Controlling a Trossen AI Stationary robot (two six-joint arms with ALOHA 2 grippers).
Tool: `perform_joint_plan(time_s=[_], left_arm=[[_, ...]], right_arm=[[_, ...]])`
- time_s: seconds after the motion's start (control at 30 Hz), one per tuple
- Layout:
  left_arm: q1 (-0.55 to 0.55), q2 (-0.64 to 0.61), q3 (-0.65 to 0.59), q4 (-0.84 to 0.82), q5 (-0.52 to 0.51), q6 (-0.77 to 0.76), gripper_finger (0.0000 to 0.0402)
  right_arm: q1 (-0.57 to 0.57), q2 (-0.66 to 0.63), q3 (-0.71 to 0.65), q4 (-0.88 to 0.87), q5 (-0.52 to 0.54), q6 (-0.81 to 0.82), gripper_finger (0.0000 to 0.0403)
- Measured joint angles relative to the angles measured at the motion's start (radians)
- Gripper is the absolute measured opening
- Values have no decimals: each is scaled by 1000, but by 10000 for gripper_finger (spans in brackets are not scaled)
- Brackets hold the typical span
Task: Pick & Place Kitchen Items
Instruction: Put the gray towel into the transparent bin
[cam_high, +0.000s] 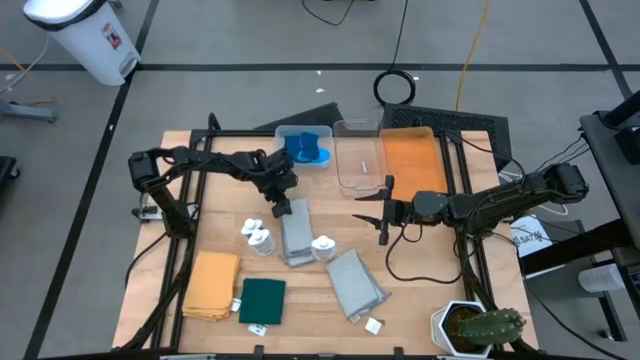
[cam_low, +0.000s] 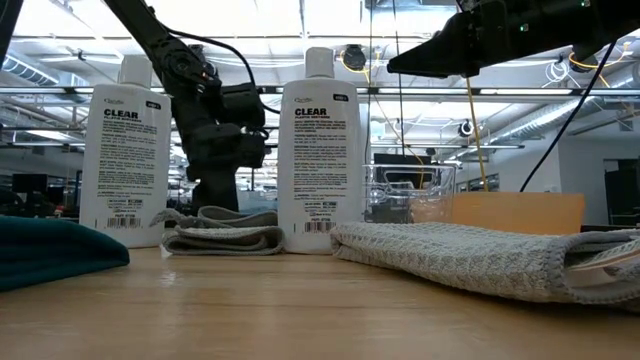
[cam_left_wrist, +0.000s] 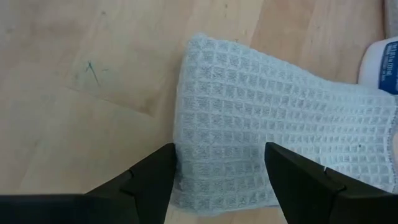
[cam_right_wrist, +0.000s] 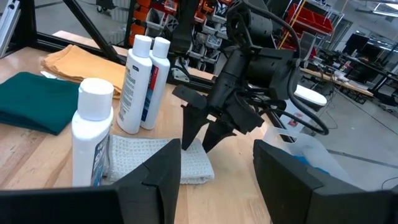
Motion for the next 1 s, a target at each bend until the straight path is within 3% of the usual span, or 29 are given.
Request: perform_joint_plan(time_s=[0.17,0.47,1.0], left_arm=[[-14,0,0,-27,-104,-10,190],[-47,4,0,-24,-153,19,21],[-150,-224,0,-28,-451,33,12]], right_arm=[[0,0,0,0,0,0,169],[0,0,0,0,0,0,169],[-1,0,0,7,2,35,169]])
